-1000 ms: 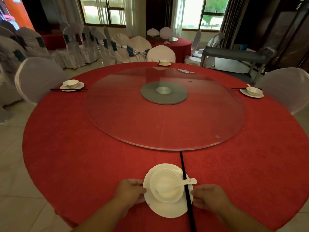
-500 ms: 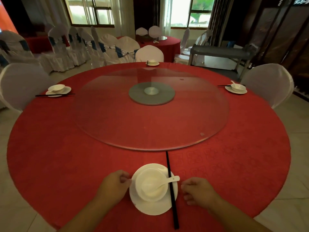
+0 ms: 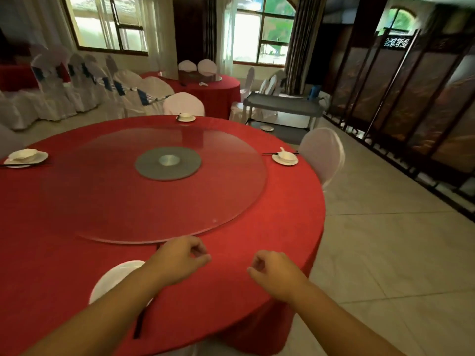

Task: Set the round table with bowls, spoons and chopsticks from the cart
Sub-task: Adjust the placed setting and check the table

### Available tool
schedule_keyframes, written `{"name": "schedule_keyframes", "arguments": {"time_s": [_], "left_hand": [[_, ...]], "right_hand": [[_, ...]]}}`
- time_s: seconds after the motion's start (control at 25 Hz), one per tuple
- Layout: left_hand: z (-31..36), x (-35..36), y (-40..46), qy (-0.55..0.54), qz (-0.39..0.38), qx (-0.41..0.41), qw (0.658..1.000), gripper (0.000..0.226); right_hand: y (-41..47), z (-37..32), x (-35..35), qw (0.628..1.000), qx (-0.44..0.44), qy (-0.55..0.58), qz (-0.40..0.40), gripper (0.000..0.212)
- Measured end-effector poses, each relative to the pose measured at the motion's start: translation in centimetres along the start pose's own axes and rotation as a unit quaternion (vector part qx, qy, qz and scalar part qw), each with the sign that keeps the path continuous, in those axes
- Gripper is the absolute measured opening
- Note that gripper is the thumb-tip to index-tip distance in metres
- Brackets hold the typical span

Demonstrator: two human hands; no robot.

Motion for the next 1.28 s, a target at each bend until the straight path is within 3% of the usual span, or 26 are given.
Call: {"name": "schedule_keyframes", "arguments": {"time_s": [0.24, 0.52, 0.72, 1.04, 1.16, 1.28], "left_hand": [[17.2, 5.9, 6.6, 0.108, 0.018, 0.095, 0.989, 0.024], [32.0, 15.4, 26.1, 0.09, 0.017, 0.097, 0.991, 0.021], [38.6, 20.3, 38.8, 0.117, -0.007, 0.026, 0.993, 0.018], [42.3, 25.1, 55.9, 0.066, 0.035, -0.167, 0.983, 0.02], [43.5, 26.5, 60.7, 0.006, 0.082, -0.259, 0.963, 0.024], [44.3, 27.6, 63.3, -0.092, 0.131, -0.363, 0.918, 0.024]], "right_hand": [[0.5, 11.3, -12.8, 0.998, -0.001, -0.056, 0.031, 0.023], [10.2, 31.9, -23.3, 0.994, 0.022, -0.103, 0.002, 0.023], [19.5, 43.7, -30.1, 0.991, 0.018, -0.122, -0.048, 0.02], [38.5, 58.4, -35.5, 0.986, -0.109, -0.09, -0.092, 0.022], [46.5, 62.4, -37.3, 0.971, -0.191, -0.083, -0.114, 0.018], [53.2, 64.8, -38.9, 0.952, -0.261, -0.072, -0.14, 0.018]]}}
Point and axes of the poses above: each hand's wrist, its own y-axis towards the middle knuckle, its own x-axis out of the palm, z = x × y, the point moved 9 cm from there along y, towards the middle knuckle, and after that the axes turned 14 degrees about -x, right-handed, at the moved point
